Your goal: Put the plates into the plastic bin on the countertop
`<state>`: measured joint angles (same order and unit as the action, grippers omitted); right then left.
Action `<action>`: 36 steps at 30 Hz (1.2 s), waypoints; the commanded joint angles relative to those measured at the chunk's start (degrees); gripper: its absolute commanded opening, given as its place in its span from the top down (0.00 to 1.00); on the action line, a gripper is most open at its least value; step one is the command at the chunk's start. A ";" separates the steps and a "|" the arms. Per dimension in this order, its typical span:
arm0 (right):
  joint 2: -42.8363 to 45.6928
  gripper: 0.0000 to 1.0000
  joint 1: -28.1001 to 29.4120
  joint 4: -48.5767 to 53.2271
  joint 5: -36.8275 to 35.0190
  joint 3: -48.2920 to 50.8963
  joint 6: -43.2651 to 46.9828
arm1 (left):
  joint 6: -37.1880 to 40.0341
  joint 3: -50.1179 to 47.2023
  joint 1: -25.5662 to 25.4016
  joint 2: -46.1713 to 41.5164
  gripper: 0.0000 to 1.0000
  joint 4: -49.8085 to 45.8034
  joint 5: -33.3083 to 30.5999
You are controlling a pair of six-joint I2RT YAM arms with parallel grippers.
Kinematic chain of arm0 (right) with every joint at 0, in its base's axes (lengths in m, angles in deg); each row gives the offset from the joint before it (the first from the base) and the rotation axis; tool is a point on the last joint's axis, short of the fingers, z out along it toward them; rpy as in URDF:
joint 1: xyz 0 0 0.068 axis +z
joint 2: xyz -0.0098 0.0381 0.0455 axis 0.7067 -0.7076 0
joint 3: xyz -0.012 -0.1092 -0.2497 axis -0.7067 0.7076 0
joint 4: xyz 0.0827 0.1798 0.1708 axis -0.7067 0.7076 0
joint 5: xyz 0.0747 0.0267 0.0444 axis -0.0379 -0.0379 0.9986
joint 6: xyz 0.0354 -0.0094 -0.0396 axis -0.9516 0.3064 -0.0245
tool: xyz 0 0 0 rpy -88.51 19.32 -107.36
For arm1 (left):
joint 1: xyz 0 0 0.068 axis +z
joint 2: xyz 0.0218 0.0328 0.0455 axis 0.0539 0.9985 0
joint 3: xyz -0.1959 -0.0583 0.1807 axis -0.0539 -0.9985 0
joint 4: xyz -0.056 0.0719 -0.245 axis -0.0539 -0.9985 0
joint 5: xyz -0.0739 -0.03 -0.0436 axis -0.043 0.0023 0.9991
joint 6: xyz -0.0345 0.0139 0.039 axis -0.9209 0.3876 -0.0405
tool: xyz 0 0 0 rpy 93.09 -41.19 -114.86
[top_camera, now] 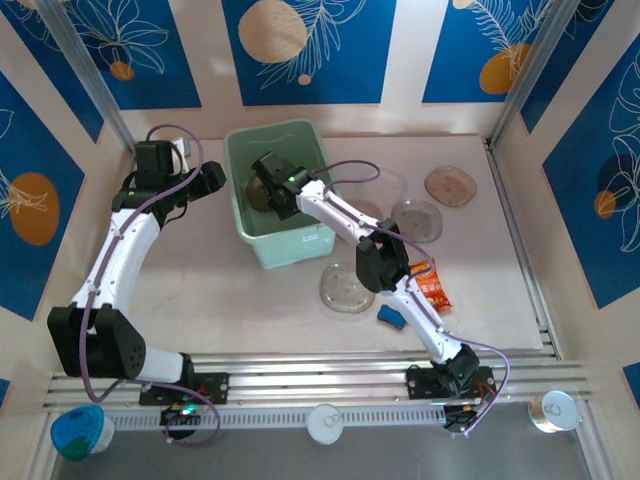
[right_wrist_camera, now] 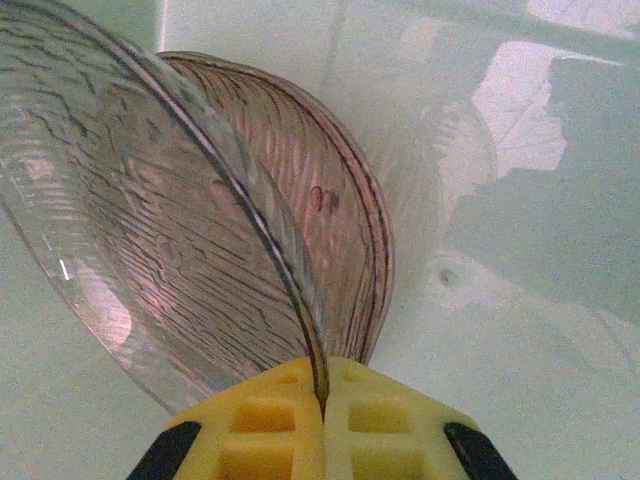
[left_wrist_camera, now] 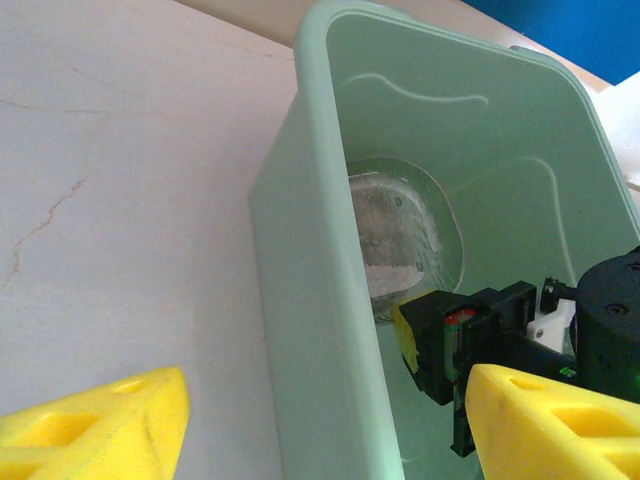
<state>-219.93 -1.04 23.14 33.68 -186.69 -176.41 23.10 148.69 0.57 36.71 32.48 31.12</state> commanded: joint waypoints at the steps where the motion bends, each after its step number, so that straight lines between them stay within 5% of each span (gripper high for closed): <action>1: -1.30 1.00 0.28 -1.14 -0.90 -2.26 0.81 | 1.90 -0.36 0.68 -0.66 0.26 -0.64 0.03; 12: -3.10 0.85 0.38 -0.30 0.83 -3.65 0.34 | 1.64 -0.91 0.68 -0.80 0.26 -0.73 0.20; 21: -2.93 0.61 0.73 -0.33 0.31 -4.43 1.32 | 1.03 -1.79 0.68 -1.81 0.26 -0.64 0.29; 31: 3.30 0.28 1.16 -6.00 -3.37 -2.16 10.34 | 0.49 -2.40 0.68 -2.51 0.26 -0.47 1.06; 36: 7.47 0.26 1.43 -6.18 -3.95 -1.74 15.94 | 0.07 -2.24 0.67 -2.64 0.26 -0.90 1.60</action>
<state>-218.92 -0.21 18.04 31.86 -188.55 -165.39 23.86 146.87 0.59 35.40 32.06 31.34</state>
